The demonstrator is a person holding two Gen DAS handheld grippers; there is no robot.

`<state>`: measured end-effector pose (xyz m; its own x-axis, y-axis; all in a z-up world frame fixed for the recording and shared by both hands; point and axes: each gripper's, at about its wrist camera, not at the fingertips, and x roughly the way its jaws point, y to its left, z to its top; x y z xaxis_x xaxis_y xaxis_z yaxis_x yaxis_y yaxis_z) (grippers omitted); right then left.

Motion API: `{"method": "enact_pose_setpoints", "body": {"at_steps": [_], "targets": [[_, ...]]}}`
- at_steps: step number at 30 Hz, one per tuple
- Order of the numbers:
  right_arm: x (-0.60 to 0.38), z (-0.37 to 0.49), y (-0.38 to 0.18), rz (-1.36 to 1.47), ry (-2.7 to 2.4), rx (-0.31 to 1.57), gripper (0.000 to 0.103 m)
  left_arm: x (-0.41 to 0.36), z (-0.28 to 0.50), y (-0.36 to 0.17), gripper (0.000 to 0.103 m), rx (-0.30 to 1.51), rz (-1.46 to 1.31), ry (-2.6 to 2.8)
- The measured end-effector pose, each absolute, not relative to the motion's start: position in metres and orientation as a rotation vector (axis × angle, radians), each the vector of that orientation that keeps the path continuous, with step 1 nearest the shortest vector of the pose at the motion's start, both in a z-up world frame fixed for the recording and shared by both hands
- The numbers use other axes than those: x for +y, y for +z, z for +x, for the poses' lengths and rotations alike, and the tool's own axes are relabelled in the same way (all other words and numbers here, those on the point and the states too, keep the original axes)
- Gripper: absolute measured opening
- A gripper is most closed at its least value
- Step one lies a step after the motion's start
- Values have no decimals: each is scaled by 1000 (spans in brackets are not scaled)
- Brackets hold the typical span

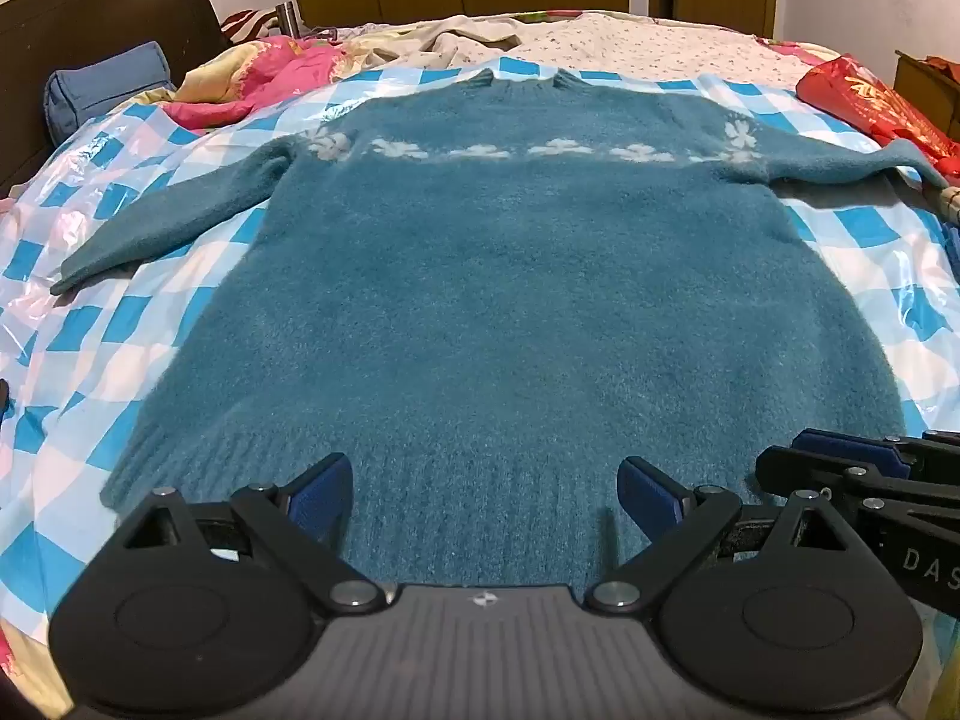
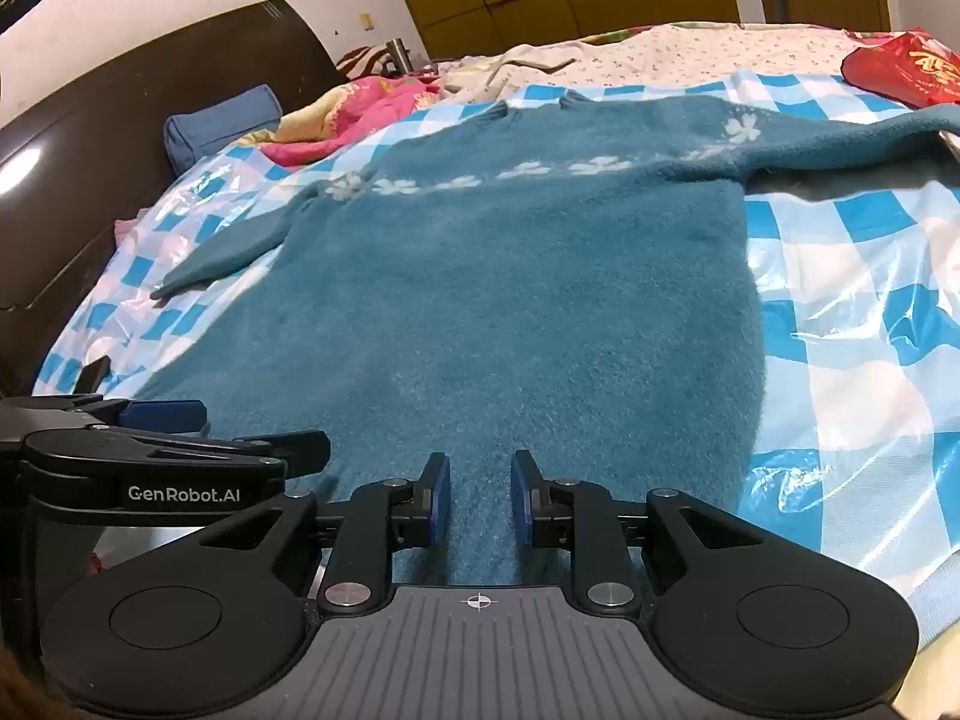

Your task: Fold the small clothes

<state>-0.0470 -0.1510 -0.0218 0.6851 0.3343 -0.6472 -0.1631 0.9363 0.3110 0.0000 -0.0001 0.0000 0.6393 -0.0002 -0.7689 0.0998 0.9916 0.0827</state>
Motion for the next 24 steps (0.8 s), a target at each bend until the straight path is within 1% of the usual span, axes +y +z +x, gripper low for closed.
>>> {"method": "enact_pose_setpoints", "body": {"at_steps": [24], "targets": [[-153, -48, -28, 240, 275, 776, 24, -3, -1, -5, 103, 884, 131, -86]]}}
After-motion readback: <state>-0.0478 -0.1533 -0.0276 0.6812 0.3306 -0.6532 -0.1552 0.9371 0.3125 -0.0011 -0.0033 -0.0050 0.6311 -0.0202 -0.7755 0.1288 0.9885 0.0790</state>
